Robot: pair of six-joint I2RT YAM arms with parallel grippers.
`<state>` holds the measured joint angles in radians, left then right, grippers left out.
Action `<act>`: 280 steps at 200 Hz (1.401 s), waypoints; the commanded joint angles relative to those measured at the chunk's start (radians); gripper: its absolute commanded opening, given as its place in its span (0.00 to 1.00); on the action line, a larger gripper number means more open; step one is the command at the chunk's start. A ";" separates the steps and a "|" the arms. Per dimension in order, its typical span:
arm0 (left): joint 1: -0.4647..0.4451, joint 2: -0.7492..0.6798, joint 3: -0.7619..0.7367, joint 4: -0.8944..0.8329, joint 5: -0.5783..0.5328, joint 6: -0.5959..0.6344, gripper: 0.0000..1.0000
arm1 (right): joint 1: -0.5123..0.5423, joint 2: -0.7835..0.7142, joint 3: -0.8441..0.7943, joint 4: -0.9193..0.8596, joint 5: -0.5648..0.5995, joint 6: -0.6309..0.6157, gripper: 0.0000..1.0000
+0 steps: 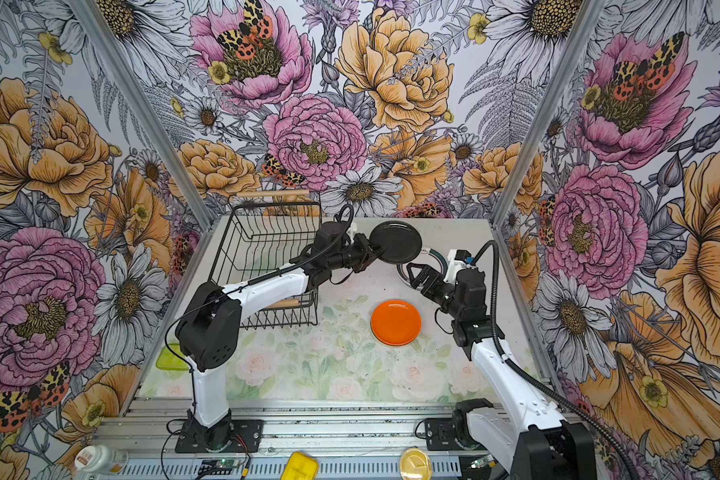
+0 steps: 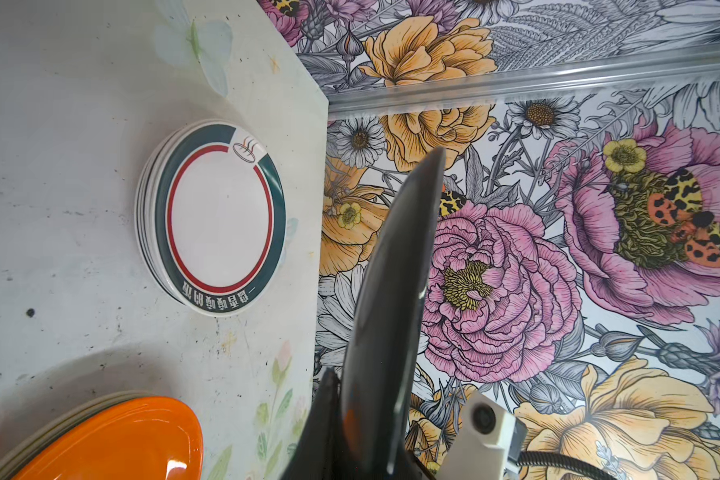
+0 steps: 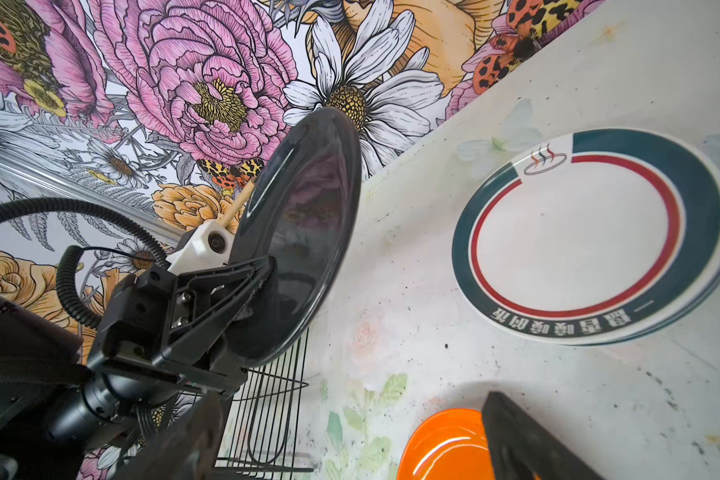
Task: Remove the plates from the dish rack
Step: 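Carry the dark plate toward the right gripper while the right reaches to meet it, then grasp the dark plate rim with the right gripper while the left releases and withdraws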
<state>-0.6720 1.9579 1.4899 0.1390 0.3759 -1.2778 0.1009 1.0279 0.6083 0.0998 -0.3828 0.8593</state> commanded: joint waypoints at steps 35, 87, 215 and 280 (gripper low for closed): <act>0.005 -0.004 0.009 0.051 0.068 -0.003 0.00 | -0.028 0.061 0.037 0.133 -0.072 0.060 0.98; 0.005 0.012 0.021 0.055 0.100 0.000 0.00 | -0.062 0.155 0.064 0.239 -0.155 0.122 0.91; 0.005 0.040 0.053 0.042 0.125 0.007 0.00 | -0.086 0.315 0.109 0.449 -0.266 0.245 0.42; -0.001 0.071 0.109 0.022 0.164 0.020 0.00 | -0.089 0.327 0.107 0.463 -0.269 0.250 0.17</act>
<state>-0.6720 2.0098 1.5517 0.1562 0.4934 -1.2552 0.0093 1.3491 0.6930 0.5056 -0.6262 1.1336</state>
